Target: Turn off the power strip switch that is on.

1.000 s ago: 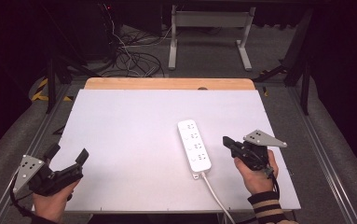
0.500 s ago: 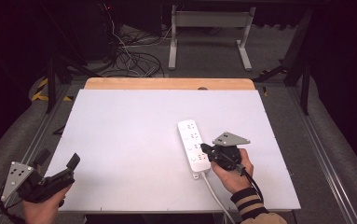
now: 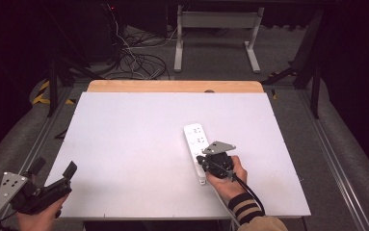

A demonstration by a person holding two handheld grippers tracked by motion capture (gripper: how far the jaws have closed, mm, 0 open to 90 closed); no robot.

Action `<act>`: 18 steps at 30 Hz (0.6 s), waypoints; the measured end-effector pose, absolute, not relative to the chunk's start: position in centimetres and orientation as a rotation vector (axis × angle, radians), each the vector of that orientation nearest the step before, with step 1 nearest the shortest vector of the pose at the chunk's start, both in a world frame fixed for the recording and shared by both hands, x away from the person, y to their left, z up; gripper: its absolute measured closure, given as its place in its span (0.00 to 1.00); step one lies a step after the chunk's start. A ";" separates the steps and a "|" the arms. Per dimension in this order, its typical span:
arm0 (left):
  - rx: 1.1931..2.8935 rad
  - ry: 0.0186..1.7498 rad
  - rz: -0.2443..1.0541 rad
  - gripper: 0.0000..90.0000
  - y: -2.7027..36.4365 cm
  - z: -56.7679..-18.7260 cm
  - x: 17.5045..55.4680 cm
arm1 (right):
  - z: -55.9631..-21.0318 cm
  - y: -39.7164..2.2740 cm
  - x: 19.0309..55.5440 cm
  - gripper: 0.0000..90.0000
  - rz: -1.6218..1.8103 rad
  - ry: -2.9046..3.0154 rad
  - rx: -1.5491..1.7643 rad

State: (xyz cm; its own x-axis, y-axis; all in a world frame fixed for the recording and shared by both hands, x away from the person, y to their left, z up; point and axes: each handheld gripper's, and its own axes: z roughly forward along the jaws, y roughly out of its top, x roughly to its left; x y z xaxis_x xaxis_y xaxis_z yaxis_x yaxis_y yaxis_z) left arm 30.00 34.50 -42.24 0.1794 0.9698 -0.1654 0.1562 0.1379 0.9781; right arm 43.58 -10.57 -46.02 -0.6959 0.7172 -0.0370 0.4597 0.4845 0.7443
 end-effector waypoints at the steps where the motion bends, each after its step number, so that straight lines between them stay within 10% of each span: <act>1: 1.280 1.236 0.884 0.00 34.5 -42.2 30.0 | -46.0 -10.5 43.6 1.00 1.041 2.393 0.989; 18: 1.289 1.232 0.863 0.00 34.0 -42.2 30.5 | -45.8 -9.8 43.2 1.00 0.912 2.392 0.989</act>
State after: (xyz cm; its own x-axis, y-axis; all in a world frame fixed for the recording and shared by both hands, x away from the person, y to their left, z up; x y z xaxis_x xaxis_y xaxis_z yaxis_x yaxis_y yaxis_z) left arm 30.53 34.01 -42.21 0.1936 0.9655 -0.1743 0.1665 0.1428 0.9757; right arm 43.15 -9.76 -45.82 -0.6722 0.7326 -0.1071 0.4753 0.5379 0.6963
